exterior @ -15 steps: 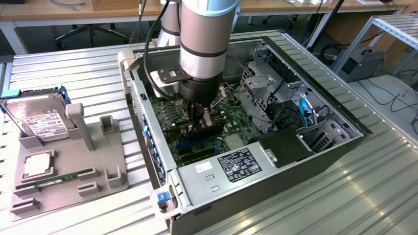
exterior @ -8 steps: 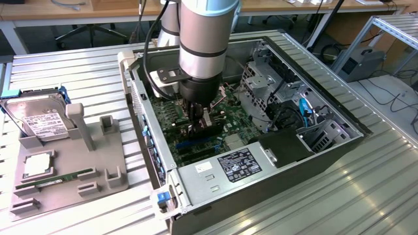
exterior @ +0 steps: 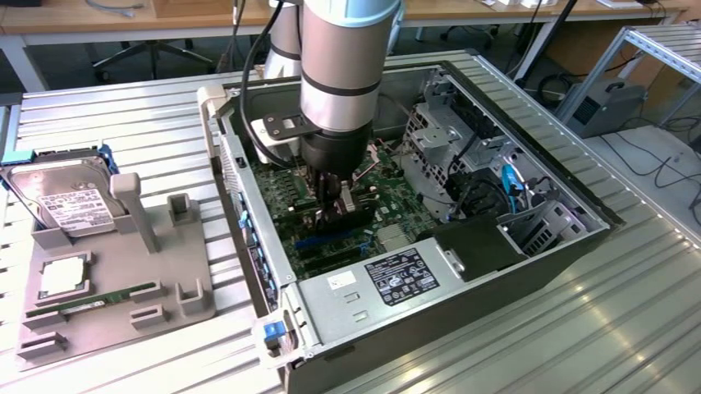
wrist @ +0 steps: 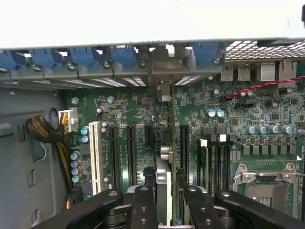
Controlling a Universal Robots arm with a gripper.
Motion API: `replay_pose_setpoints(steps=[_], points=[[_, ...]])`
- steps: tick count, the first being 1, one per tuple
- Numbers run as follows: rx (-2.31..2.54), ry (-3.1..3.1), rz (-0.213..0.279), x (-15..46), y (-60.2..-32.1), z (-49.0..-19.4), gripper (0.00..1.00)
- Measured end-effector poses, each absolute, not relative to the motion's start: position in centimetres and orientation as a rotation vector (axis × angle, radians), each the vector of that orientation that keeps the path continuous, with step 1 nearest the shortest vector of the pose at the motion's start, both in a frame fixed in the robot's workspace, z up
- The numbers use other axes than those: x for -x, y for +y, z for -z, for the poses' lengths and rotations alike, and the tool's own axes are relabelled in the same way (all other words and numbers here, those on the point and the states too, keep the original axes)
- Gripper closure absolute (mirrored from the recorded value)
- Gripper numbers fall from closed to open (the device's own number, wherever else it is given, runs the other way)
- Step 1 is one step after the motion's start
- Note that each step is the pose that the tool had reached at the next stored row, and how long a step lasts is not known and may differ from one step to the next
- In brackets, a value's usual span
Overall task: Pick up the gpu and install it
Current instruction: 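Insert the gpu into the slot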
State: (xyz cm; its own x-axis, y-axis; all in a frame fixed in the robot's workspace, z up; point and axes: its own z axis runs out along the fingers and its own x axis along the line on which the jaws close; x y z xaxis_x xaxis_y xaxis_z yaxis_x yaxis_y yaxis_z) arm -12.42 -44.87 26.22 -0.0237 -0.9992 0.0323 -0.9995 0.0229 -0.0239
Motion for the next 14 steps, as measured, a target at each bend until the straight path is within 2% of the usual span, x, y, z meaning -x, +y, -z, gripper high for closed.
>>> replay_pose_setpoints(steps=[14], points=[[-2.214,-2.219,-0.062,12.42,-44.83,-26.08,0.73]])
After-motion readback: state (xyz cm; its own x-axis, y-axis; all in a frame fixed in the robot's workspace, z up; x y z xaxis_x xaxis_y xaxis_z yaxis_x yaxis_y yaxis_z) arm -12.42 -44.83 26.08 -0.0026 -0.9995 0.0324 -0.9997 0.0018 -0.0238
